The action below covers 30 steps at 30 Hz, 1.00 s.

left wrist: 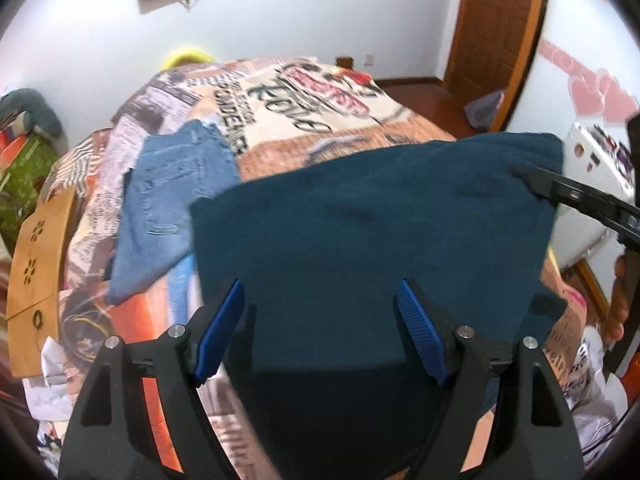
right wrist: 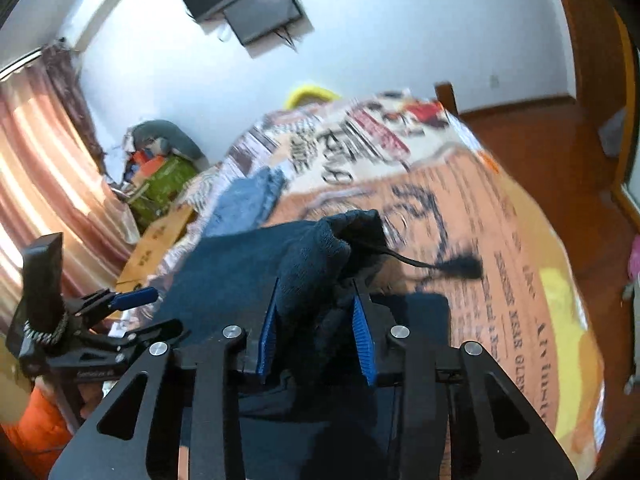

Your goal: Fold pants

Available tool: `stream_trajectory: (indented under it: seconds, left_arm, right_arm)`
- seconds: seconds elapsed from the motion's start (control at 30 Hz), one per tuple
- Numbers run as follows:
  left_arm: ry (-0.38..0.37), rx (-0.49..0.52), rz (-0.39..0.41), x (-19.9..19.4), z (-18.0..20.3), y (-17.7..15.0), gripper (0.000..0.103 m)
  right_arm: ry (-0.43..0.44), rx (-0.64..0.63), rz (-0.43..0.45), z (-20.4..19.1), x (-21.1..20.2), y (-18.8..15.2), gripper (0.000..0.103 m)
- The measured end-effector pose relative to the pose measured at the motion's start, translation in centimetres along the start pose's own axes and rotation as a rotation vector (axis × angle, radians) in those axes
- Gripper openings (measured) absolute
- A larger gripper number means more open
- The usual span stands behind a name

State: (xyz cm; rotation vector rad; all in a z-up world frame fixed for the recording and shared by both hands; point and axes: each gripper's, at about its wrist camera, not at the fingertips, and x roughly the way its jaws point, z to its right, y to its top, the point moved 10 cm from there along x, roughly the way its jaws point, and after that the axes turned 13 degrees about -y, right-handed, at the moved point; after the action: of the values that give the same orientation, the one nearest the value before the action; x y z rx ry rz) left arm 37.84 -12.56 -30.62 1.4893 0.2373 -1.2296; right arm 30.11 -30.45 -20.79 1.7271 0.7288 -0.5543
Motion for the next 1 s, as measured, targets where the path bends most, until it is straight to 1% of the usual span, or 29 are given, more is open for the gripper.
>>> stream_trajectory:
  seconds: [0.17,0.27,0.33,0.4,0.47,0.5,0.53,0.6,0.63,0.7,0.8,0.9,1.0]
  left_arm:
    - [0.036,-0.015,0.058,-3.5,-1.2,1.2,0.079]
    - [0.045,-0.017,0.075,-4.8,-1.3,1.3,0.079]
    - [0.046,-0.018,0.074,-5.1,-1.2,0.9,0.079]
    - [0.053,-0.017,0.064,-5.1,-1.2,0.4,0.079]
    - [0.059,-0.016,0.043,-4.6,-1.1,-0.2,0.079]
    - [0.061,-0.015,0.034,-4.3,-1.1,-0.5,0.079]
    - [0.065,-0.011,0.022,-4.0,-1.1,-0.7,0.079]
    - [0.082,0.002,0.003,-3.6,-1.4,-0.9,0.079]
    - [0.094,0.012,-0.005,-3.4,-1.6,-0.7,0.079]
    - [0.106,0.029,-0.014,-3.0,-2.1,-0.1,0.079]
    - [0.134,0.064,-0.025,-2.3,-3.3,1.8,0.080]
    - [0.171,0.096,-0.046,-0.5,-5.1,4.3,0.084]
    - [0.169,0.100,-0.087,2.0,-6.6,5.8,0.084]
  right_arm:
    - [0.004,-0.014,0.104,-0.9,-4.8,0.7,0.030]
    - [-0.019,0.009,0.112,0.2,-6.3,-0.1,0.030]
    - [-0.032,0.041,0.078,1.7,-6.0,-1.3,0.030]
    - [-0.047,0.094,-0.008,3.8,-4.3,-3.6,0.030]
    - [-0.064,0.118,-0.110,5.4,-2.2,-6.6,0.031]
    - [-0.072,0.125,-0.140,5.9,-1.5,-7.8,0.033]
    - [-0.082,0.119,-0.164,6.2,-0.9,-9.0,0.039]
    - [-0.107,0.094,-0.165,6.3,-1.0,-9.7,0.046]
    - [-0.119,0.087,-0.156,6.4,-1.3,-9.5,0.048]
    - [-0.125,0.080,-0.148,6.2,-2.0,-9.1,0.048]
    - [-0.124,0.070,-0.153,6.2,-3.0,-8.9,0.049]
    - [-0.130,0.051,-0.167,6.1,-3.8,-9.7,0.050]
    - [-0.127,0.041,-0.191,5.7,-3.8,-11.0,0.050]
